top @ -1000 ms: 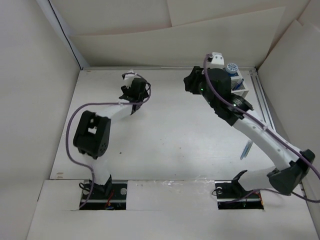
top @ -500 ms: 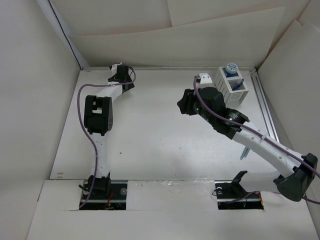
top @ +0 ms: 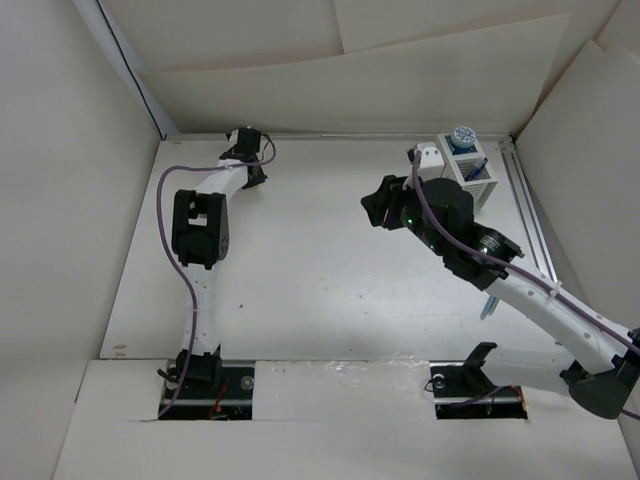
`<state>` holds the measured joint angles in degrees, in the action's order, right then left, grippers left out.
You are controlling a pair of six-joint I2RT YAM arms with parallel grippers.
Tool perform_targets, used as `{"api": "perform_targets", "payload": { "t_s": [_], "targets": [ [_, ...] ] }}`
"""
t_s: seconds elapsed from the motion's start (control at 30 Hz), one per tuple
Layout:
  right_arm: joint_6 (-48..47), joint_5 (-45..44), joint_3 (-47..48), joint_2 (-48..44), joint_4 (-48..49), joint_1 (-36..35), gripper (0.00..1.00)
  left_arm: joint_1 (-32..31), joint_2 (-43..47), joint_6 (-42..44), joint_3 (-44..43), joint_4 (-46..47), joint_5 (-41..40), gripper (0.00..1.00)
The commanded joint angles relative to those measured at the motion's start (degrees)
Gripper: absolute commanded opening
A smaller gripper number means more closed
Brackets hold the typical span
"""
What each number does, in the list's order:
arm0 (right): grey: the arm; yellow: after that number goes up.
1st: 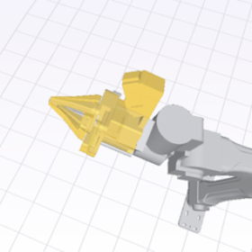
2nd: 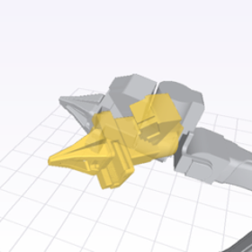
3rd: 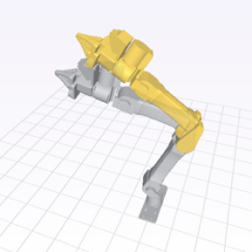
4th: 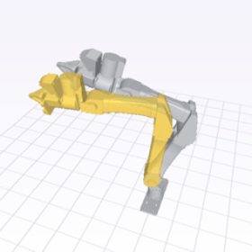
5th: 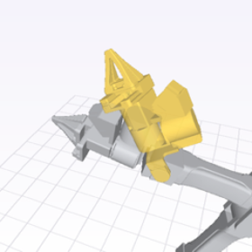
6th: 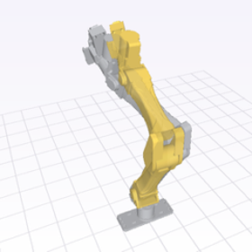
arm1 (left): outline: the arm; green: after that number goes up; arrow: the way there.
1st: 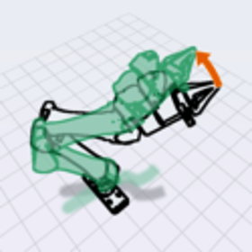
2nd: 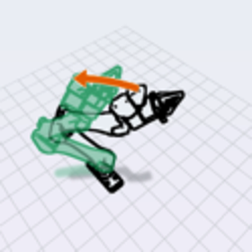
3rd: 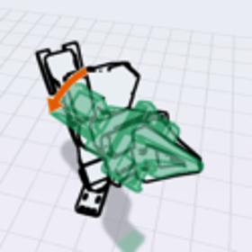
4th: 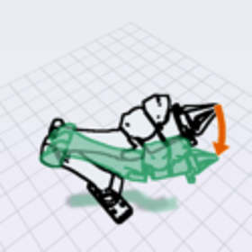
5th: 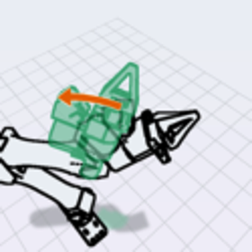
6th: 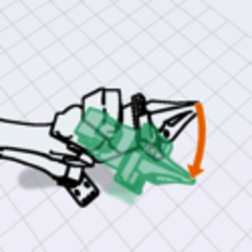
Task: Sort the stationery into containers
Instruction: Move the pen to the center of the board.
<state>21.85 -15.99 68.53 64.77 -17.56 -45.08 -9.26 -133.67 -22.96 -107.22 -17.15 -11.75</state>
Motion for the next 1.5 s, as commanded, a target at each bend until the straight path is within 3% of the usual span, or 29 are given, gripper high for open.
{"api": "perform_targets", "payload": {
  "t_s": [0.0,0.13,0.37,0.53,0.73,0.93,1.1,1.33,1.47],
  "targets": [
    [-0.8,-1.6,1.9,-3.6,2.0,-0.4,0.51,0.2,-0.9,0.2,-0.9,-4.7,1.0,0.14],
    [-0.8,-2.8,1.9,-5.0,2.0,-0.4,0.52,-3.0,0.5,0.2,-0.1,-5.4,-4.8,0.0],
    [0.6,-5.0,-0.4,-1.1,0.7,1.0,0.52,-12.4,8.6,-2.2,15.9,2.4,-2.9,0.0],
    [2.3,-5.1,-3.0,0.9,0.7,5.1,0.52,-23.4,17.0,-4.8,31.7,11.8,1.8,0.0],
    [3.6,-1.3,-10.1,6.2,2.5,13.7,0.52,-36.4,21.5,-9.9,41.6,18.6,8.0,0.0],
    [5.4,0.5,-15.5,12.5,7.0,16.4,0.43,-39.1,22.7,-15.3,47.9,26.6,12.0,0.0],
    [7.3,2.6,-16.8,19.5,10.0,17.9,0.37,-39.1,23.3,-15.8,48.6,28.1,12.0,0.08],
    [7.3,4.7,-13.8,28.4,12.1,16.1,0.56,-39.6,25.3,-15.3,51.0,30.0,12.6,0.32],
    [7.9,5.3,-10.2,33.0,12.7,15.5,0.54,-39.6,27.1,-15.3,52.1,30.0,12.6,0.39]
  ]
}}
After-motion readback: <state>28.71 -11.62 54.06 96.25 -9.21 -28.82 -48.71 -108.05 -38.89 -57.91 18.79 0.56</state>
